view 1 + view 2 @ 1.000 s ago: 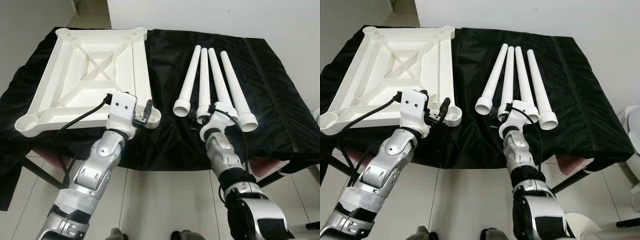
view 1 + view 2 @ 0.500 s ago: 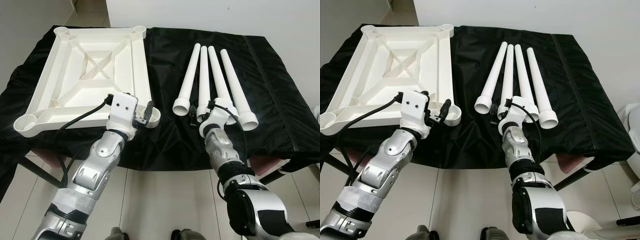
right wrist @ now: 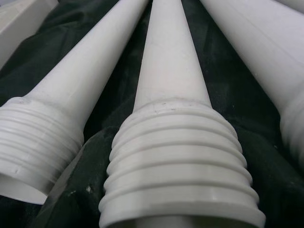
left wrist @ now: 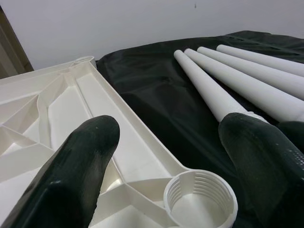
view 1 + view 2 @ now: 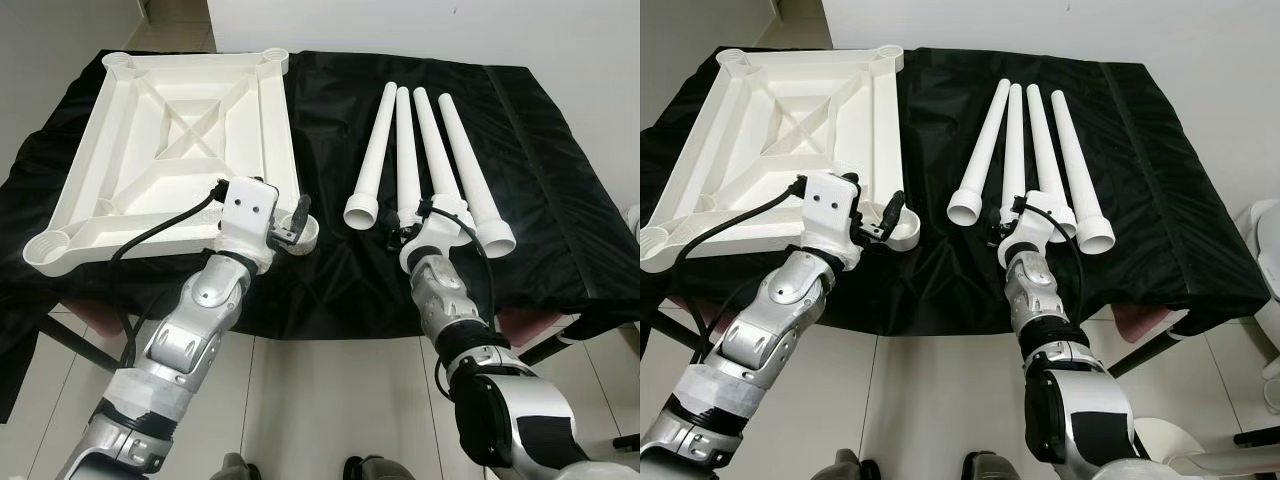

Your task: Building children table

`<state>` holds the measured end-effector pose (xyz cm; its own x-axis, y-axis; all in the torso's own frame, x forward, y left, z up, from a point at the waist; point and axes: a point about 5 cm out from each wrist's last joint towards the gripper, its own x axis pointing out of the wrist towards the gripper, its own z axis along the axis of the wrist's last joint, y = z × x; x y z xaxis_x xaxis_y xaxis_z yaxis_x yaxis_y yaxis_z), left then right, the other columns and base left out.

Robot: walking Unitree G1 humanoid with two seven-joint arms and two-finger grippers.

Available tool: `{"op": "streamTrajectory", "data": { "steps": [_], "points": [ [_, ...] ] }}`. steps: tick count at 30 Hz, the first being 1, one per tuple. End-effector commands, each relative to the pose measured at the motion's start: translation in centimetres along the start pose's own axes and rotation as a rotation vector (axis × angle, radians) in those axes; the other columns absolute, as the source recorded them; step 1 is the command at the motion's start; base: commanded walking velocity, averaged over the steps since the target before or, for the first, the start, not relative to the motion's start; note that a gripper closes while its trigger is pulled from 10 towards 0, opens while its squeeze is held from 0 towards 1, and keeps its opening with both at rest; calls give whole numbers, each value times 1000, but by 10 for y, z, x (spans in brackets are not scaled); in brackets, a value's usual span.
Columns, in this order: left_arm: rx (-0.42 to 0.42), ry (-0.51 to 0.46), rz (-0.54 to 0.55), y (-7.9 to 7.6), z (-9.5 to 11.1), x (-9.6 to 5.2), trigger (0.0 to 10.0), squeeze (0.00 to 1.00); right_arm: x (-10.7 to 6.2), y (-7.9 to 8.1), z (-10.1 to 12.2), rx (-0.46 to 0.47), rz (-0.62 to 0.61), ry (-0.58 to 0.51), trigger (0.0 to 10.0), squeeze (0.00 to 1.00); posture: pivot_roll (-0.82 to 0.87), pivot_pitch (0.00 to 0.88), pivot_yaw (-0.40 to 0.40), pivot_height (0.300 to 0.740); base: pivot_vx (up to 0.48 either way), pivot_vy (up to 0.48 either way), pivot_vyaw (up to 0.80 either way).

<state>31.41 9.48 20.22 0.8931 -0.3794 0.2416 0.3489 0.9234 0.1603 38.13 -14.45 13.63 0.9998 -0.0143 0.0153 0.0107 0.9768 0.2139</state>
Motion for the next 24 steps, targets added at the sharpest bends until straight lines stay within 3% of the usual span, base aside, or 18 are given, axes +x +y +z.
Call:
{"op": "streamTrajectory", "data": {
  "steps": [1,4,5,8,18,21,22,24],
  "points": [
    [1,8,-243,-11,-2,0,10000,0,-4,2,-3,-42,37,-23,10000,0,-109,137,29,740,0,0,0],
    [-2,8,-242,-10,-2,1,10000,0,-5,4,0,-97,57,-62,10000,0,-112,132,29,740,0,0,0],
    [-8,14,-242,-9,-2,1,10000,0,-7,6,6,-181,78,-119,10000,0,-119,128,31,740,0,0,0],
    [-11,23,-247,-7,-1,2,10000,0,-12,8,11,-245,104,-192,10000,0,-120,126,32,740,0,0,0],
    [-31,15,-274,-4,6,5,10000,0,-20,3,22,-242,120,-291,10000,0,-118,121,33,740,0,0,0],
    [-104,17,-324,3,13,9,10000,35,-35,1,34,-273,190,-419,10000,0,-122,116,38,740,0,0,0],
    [-152,15,-340,7,17,12,10000,1000,-41,4,37,-317,230,-458,10000,0,-125,113,42,740,0,0,0],
    [-184,12,-348,11,19,14,10000,1000,-45,6,38,-347,255,-478,10000,0,-125,113,42,740,0,0,0]
  ]
}}
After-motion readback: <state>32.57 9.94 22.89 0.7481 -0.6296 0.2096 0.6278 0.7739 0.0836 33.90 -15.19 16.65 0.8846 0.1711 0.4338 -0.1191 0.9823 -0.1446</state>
